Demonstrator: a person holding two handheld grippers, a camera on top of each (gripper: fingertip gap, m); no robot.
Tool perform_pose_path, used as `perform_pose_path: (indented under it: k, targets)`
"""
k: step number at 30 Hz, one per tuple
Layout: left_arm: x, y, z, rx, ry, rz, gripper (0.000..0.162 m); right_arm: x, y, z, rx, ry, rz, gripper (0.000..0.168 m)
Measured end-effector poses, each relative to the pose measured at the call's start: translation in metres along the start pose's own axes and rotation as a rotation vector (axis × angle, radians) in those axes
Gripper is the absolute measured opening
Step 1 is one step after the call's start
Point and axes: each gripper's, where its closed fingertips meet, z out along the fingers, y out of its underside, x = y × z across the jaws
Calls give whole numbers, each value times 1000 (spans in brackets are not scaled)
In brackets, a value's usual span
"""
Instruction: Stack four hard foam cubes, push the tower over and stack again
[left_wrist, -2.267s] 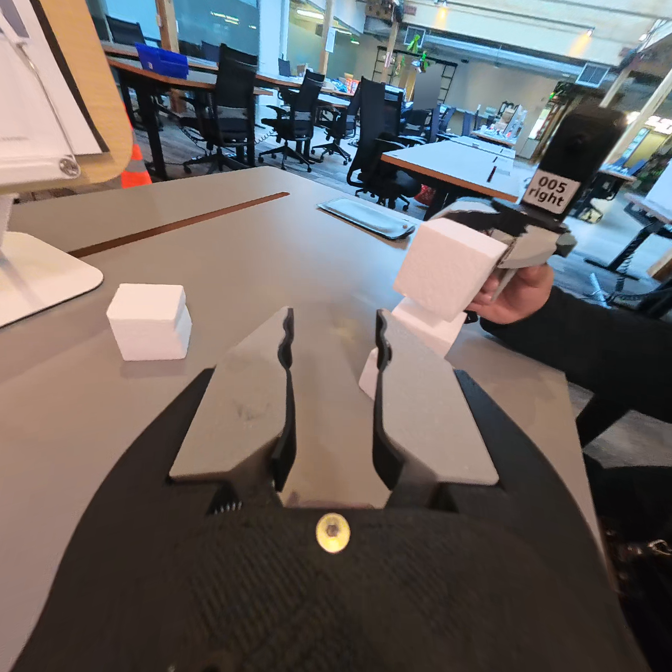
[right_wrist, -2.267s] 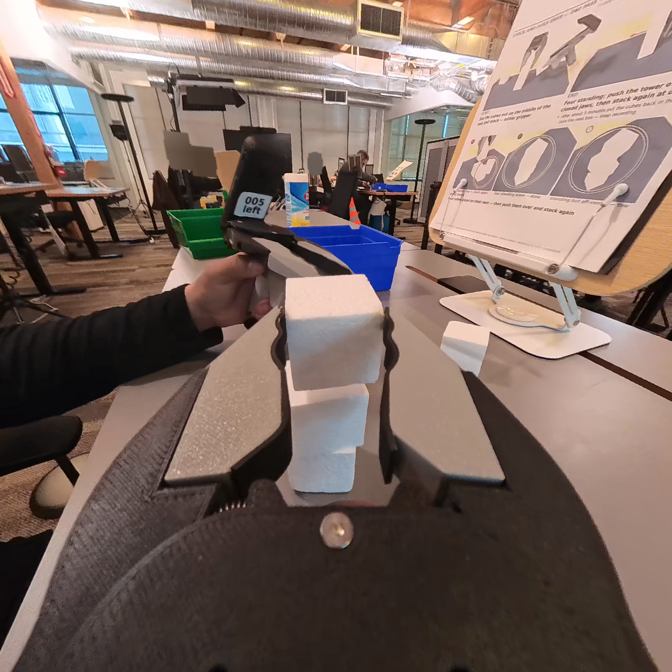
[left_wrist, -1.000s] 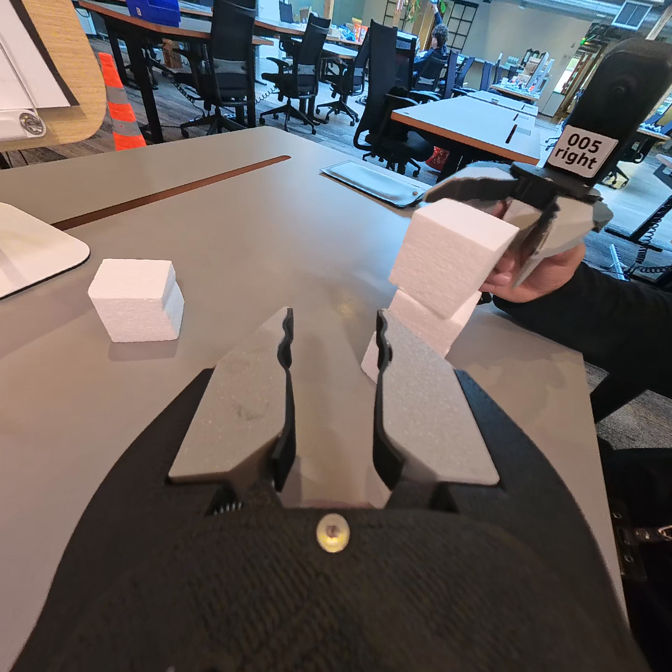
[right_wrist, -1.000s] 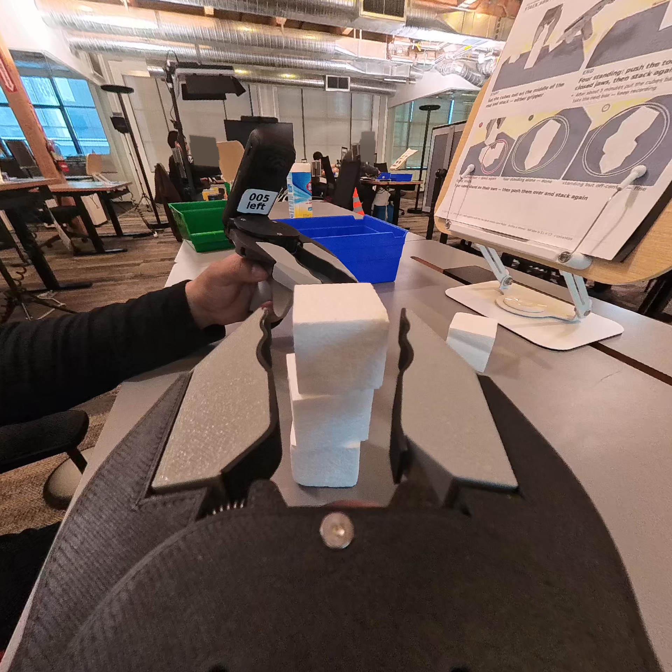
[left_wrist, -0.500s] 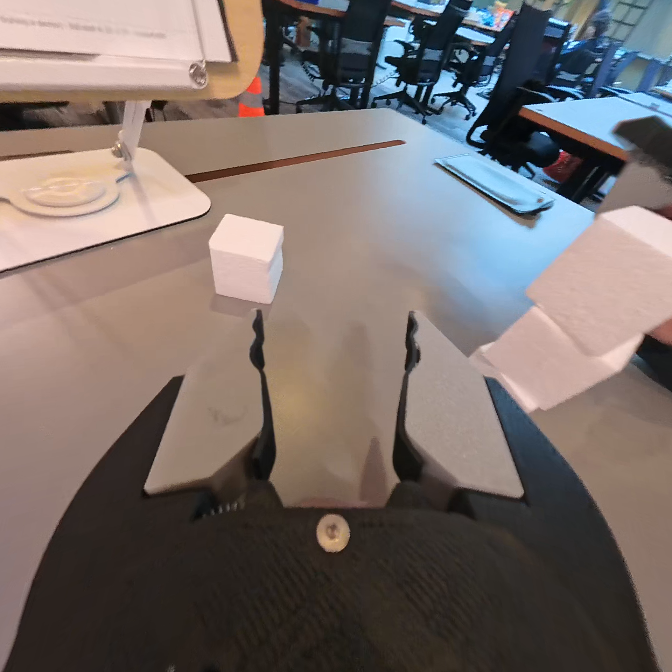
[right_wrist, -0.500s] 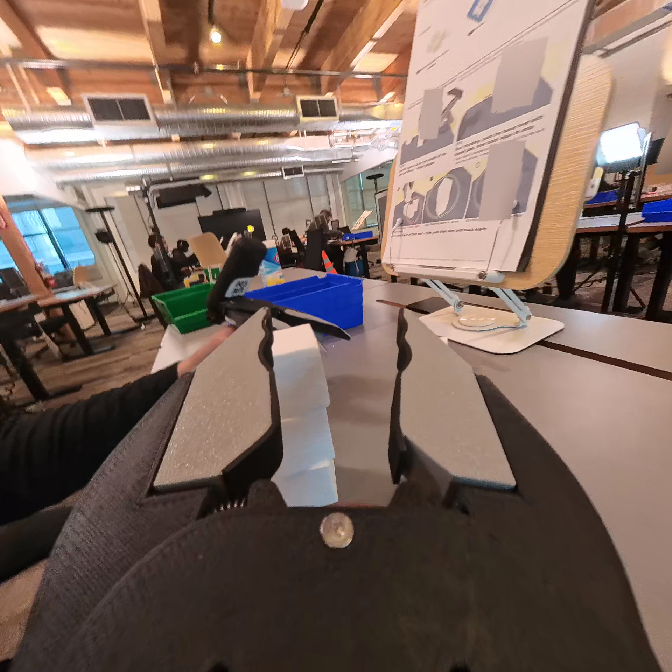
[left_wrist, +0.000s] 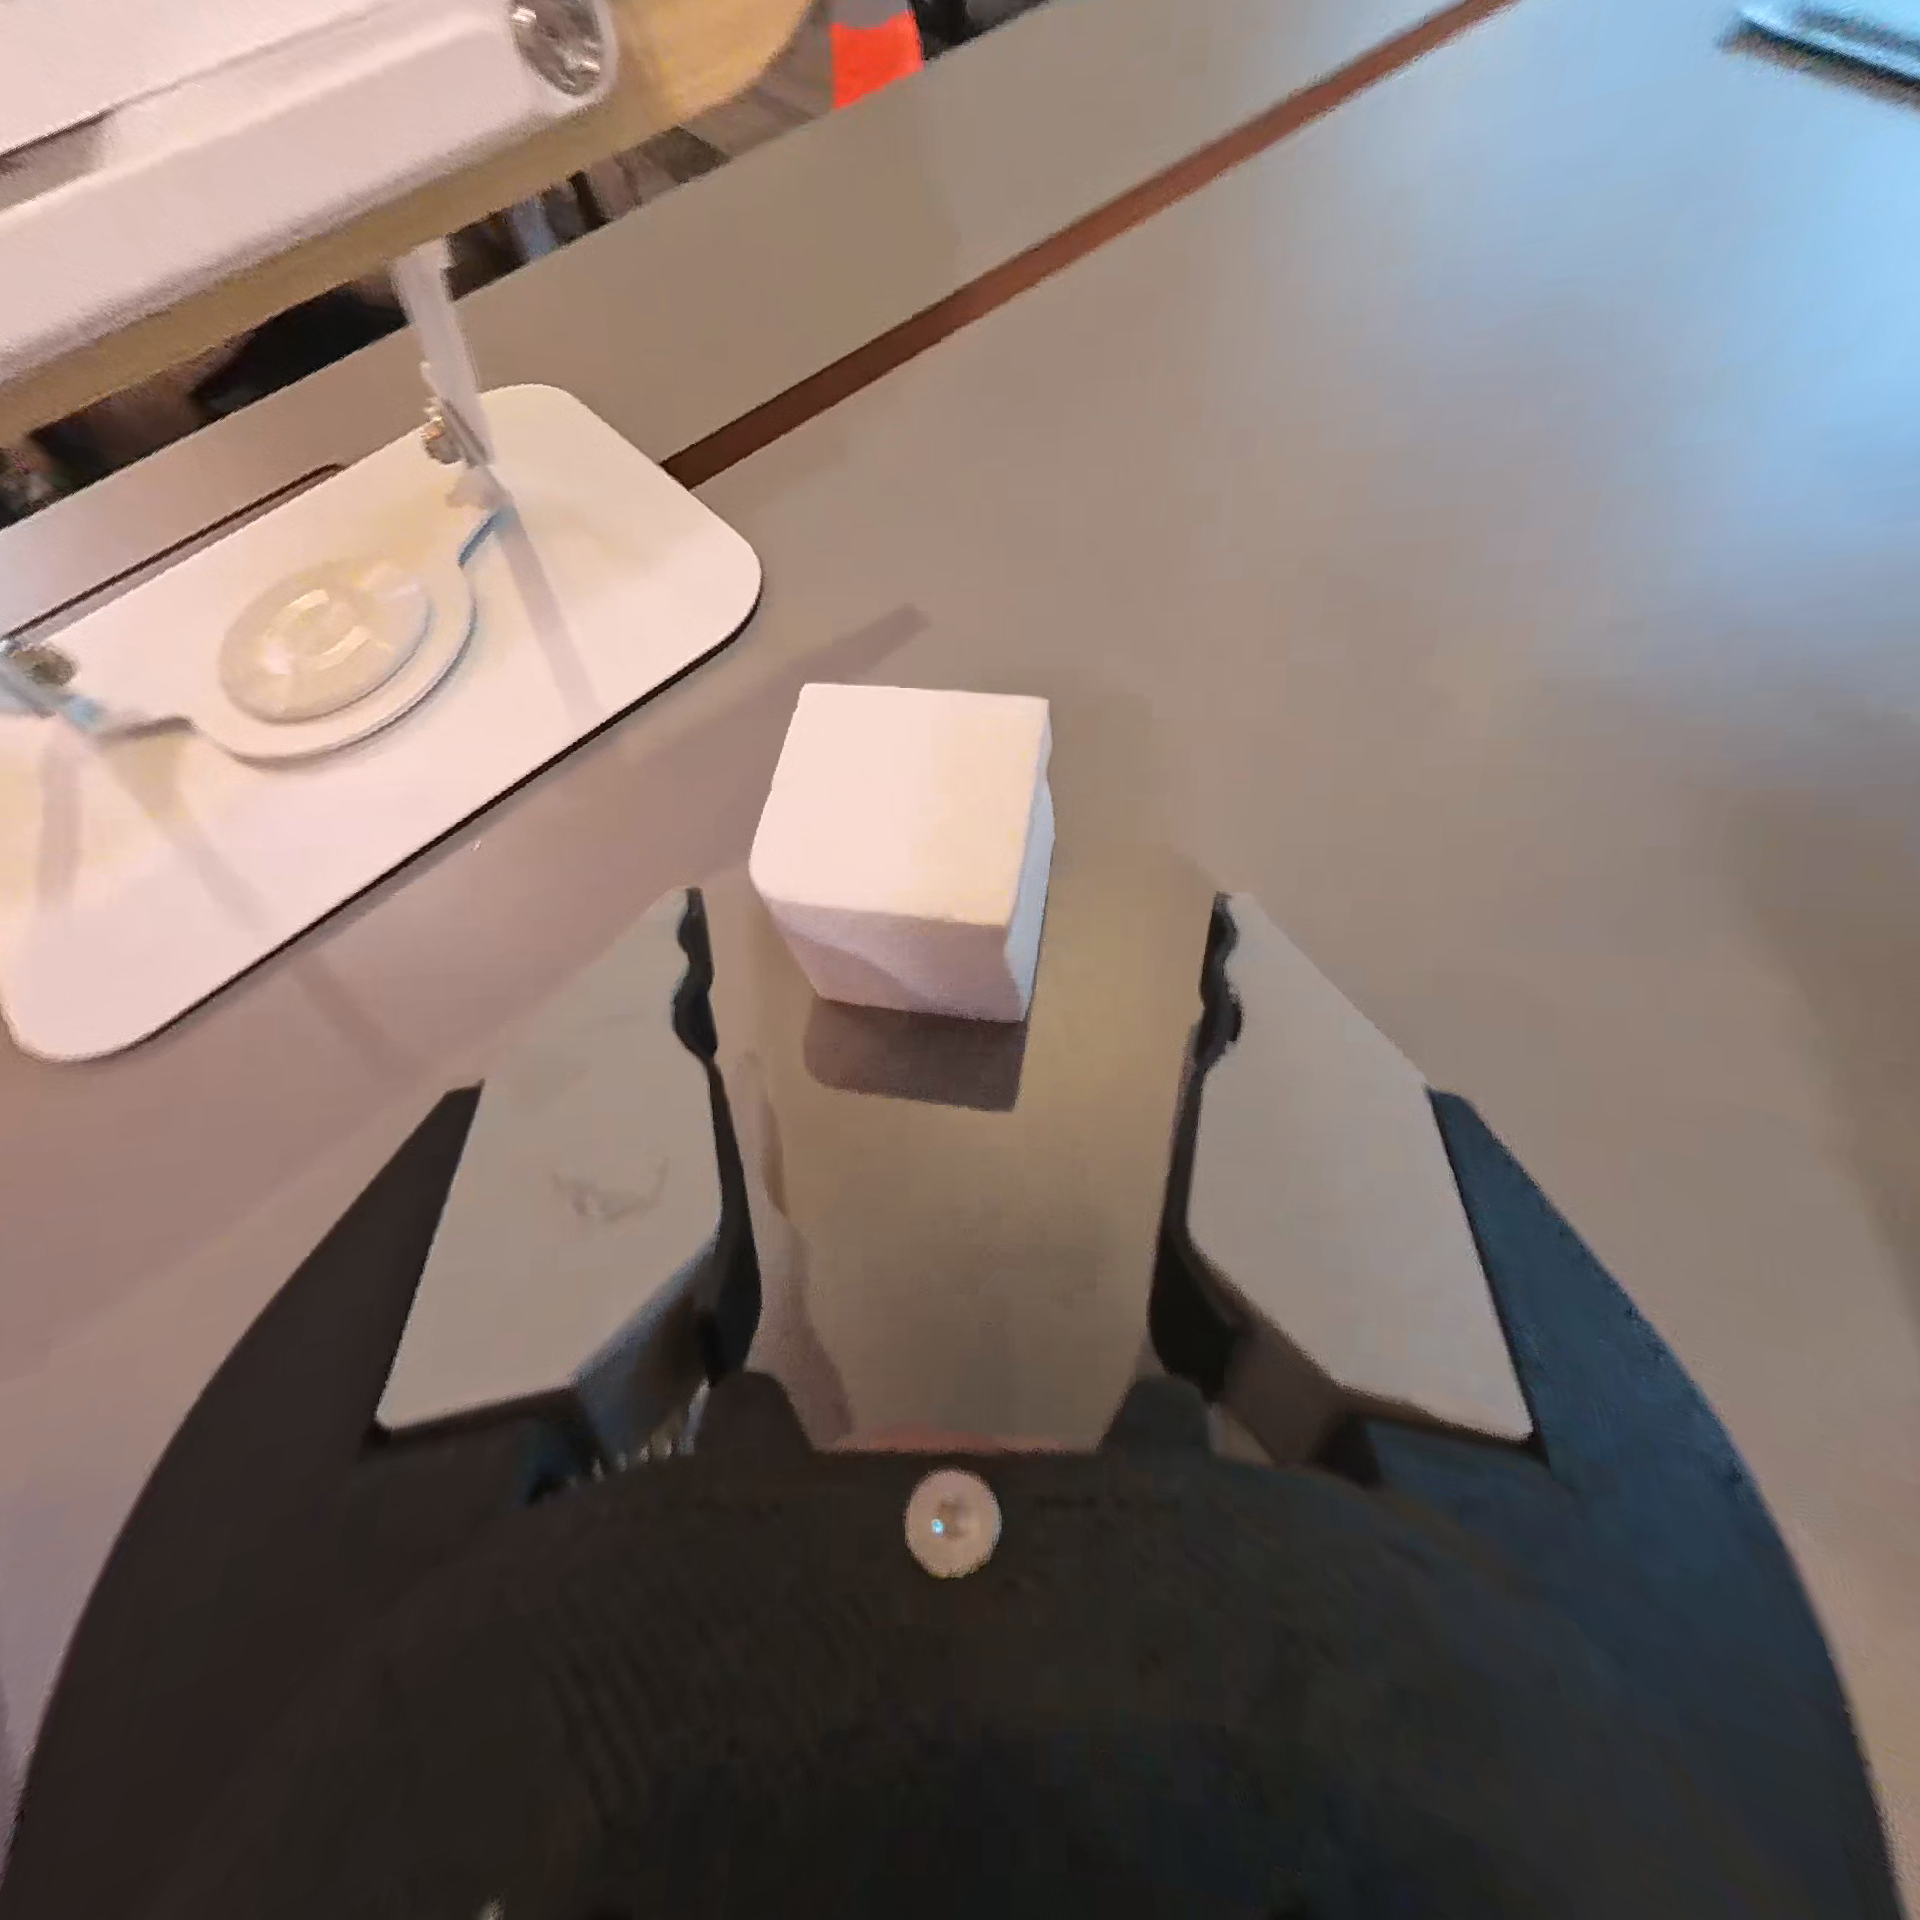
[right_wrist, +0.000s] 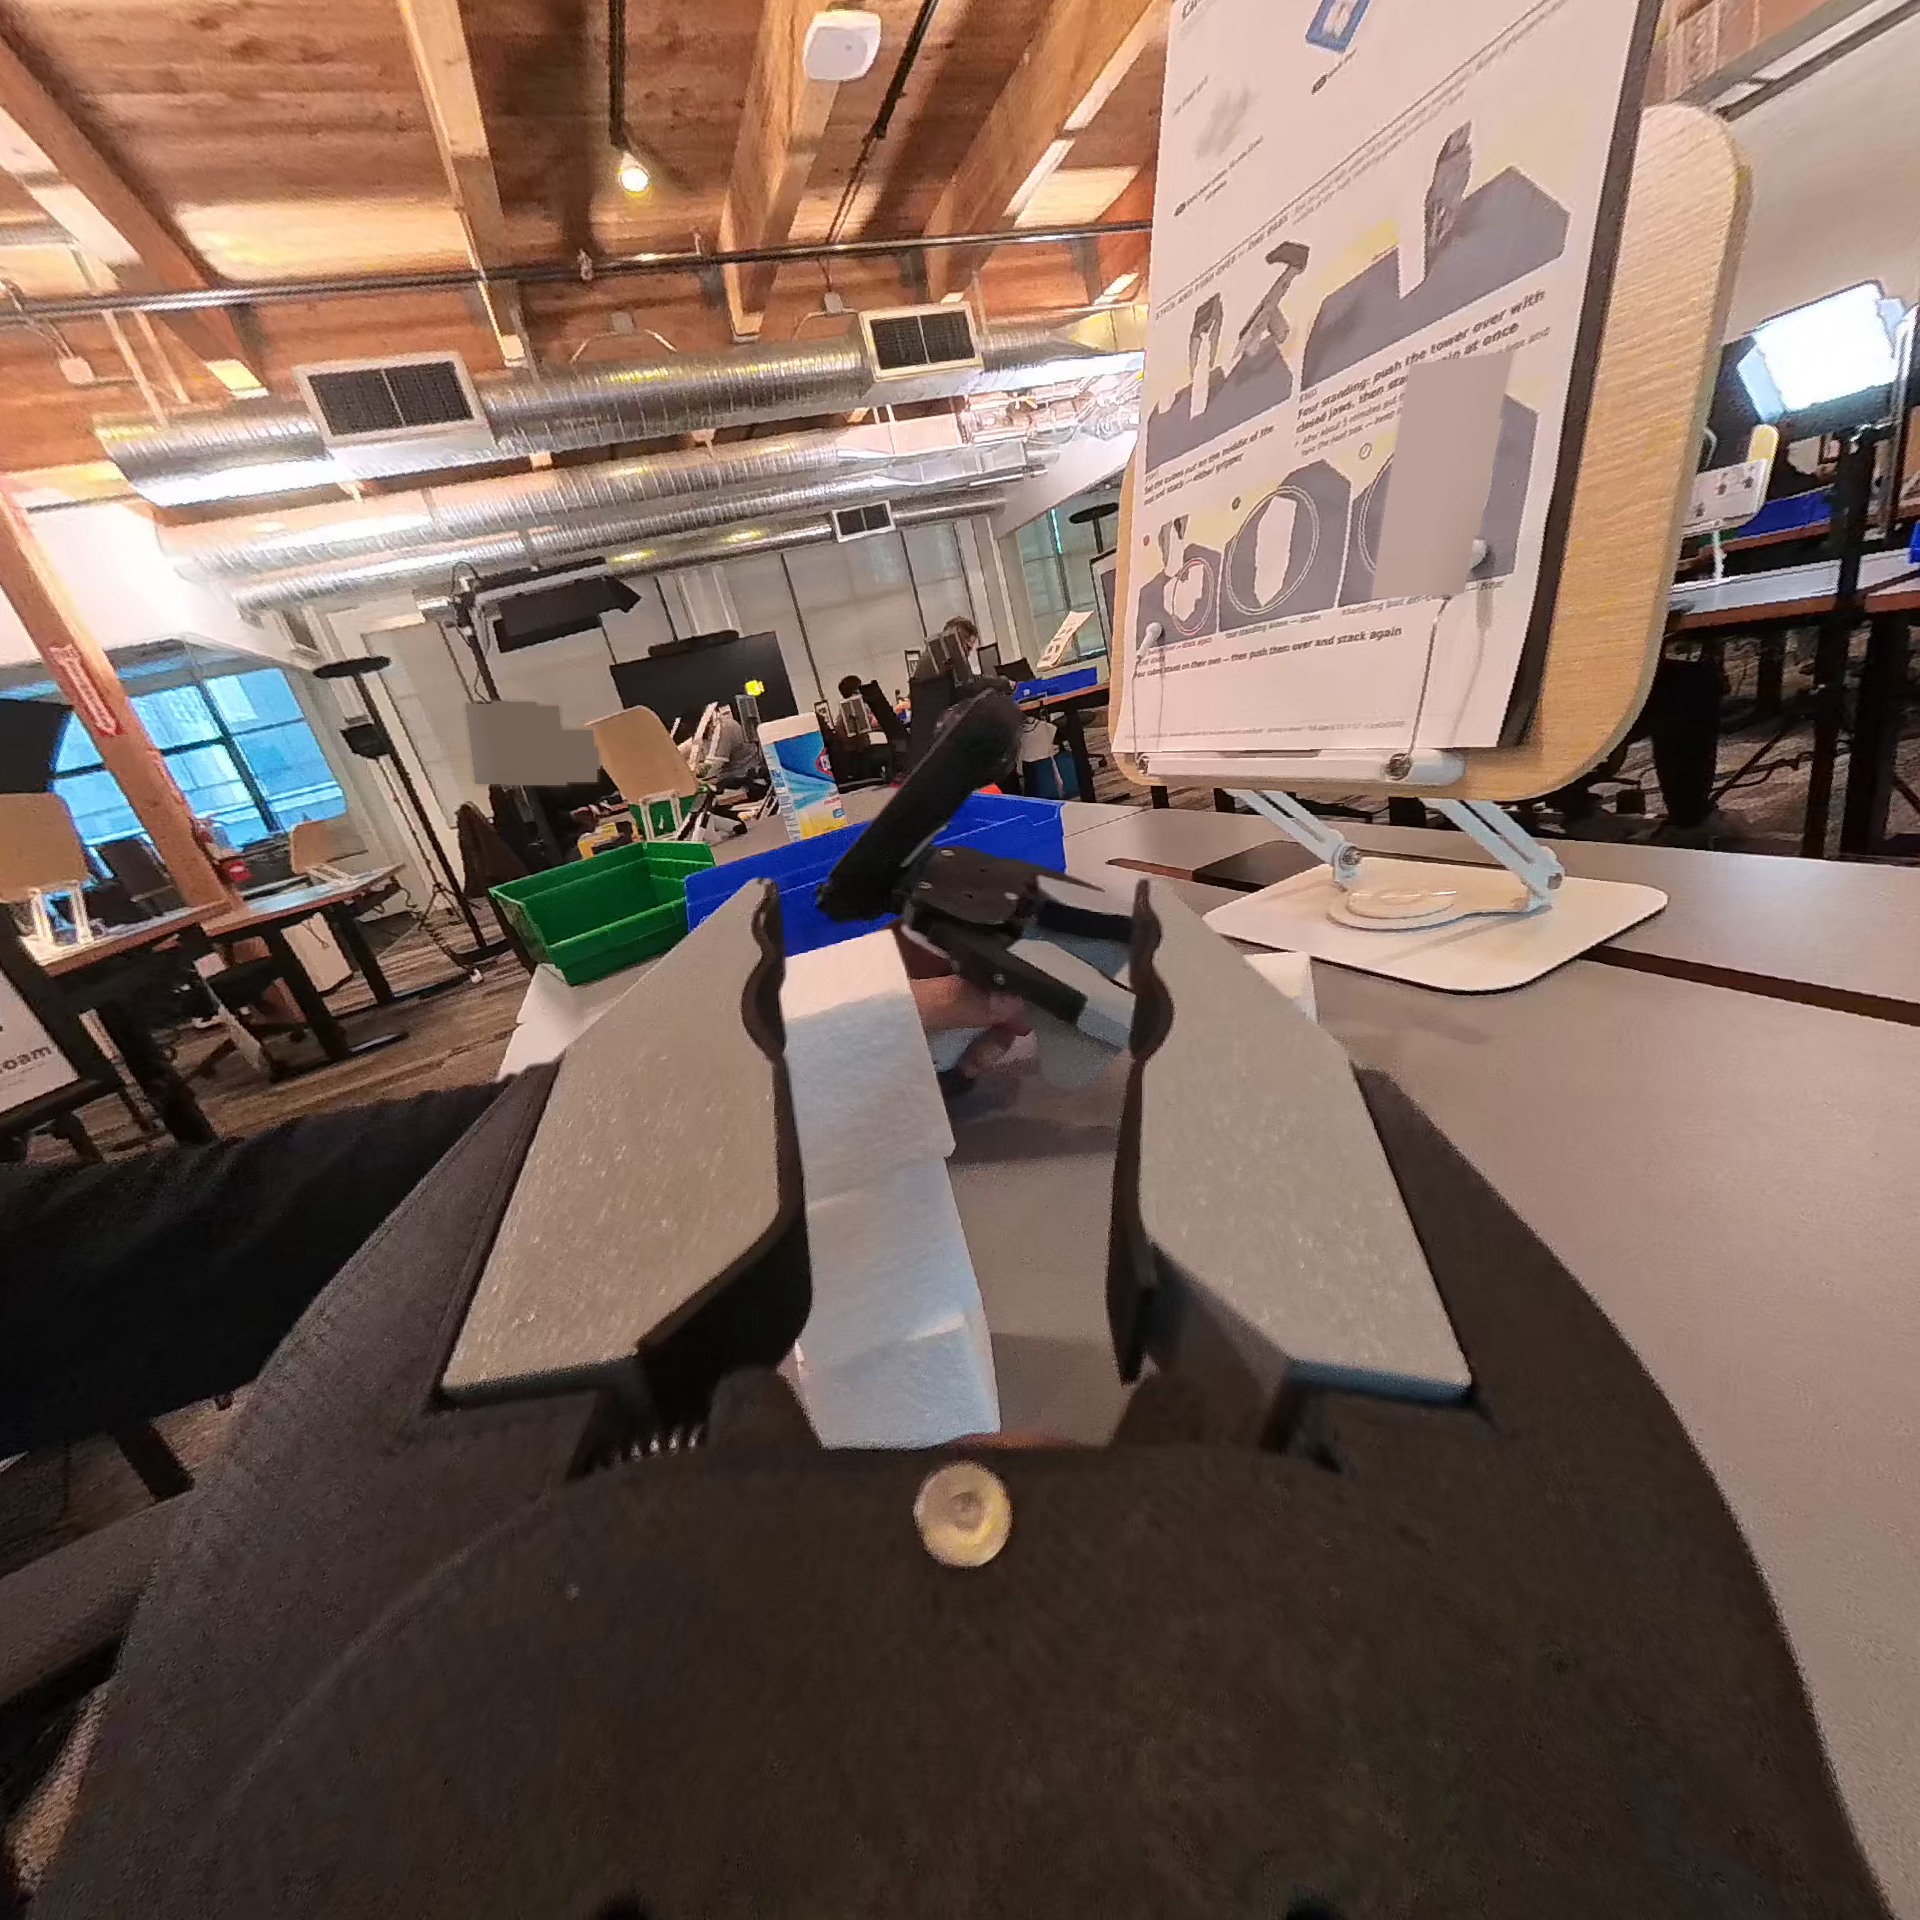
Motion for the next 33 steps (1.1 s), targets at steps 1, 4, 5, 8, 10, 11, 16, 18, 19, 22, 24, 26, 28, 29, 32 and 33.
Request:
perform_pose_path:
  k: [1, 4, 5, 8, 10, 11, 16, 18, 19, 22, 24, 26, 28, 29, 32, 33]
  targets:
    - [0, 1, 4, -10, 24, 25, 91, -1, 1, 0, -2, -5, 5, 64]
    - [-7, 7, 15, -52, 59, 80, 89, -2, 1, 1, -2, -19, 18, 65]
    - [-10, 8, 18, -62, 62, 86, 84, -3, 1, 2, -4, -23, 20, 65]
    - [-9, 9, 22, -79, 129, 54, 55, -4, 5, 3, -20, -28, 14, 65]
    - [-2, 10, 19, -74, 183, 48, 54, -5, 5, 3, -23, -34, 10, 65]
    - [0, 11, 16, -71, 188, 53, 54, -6, 4, 3, -20, -38, 8, 64]
    - [12, -6, -23, 77, 304, -24, 54, -8, -7, -4, 16, -43, -16, 62]
    - [23, -22, -53, 197, 415, -69, 54, -8, -12, -8, 35, -51, -25, 62]
    - [30, -30, -71, 257, 478, -85, 54, -9, -14, -9, 43, -57, -28, 62]
    - [57, -46, -130, 426, 680, -77, 54, -17, -16, -11, 48, -119, -22, 62]
    - [77, -48, -168, 507, 785, -15, 54, -26, -14, -10, 40, -160, -29, 64]
    - [98, -46, -201, 558, 850, 68, 54, -36, -10, -8, 18, -195, -56, 66]
    - [117, -39, -224, 586, 886, 143, 55, -50, -6, -6, -7, -243, -95, 67]
    - [124, -35, -229, 586, 882, 171, 55, -58, -4, -5, -16, -268, -115, 67]
    - [141, -24, -230, 553, 834, 243, 55, -82, 1, -2, -38, -336, -161, 67]
    - [147, -22, -231, 554, 831, 261, 55, -90, 3, -1, -44, -355, -175, 67]
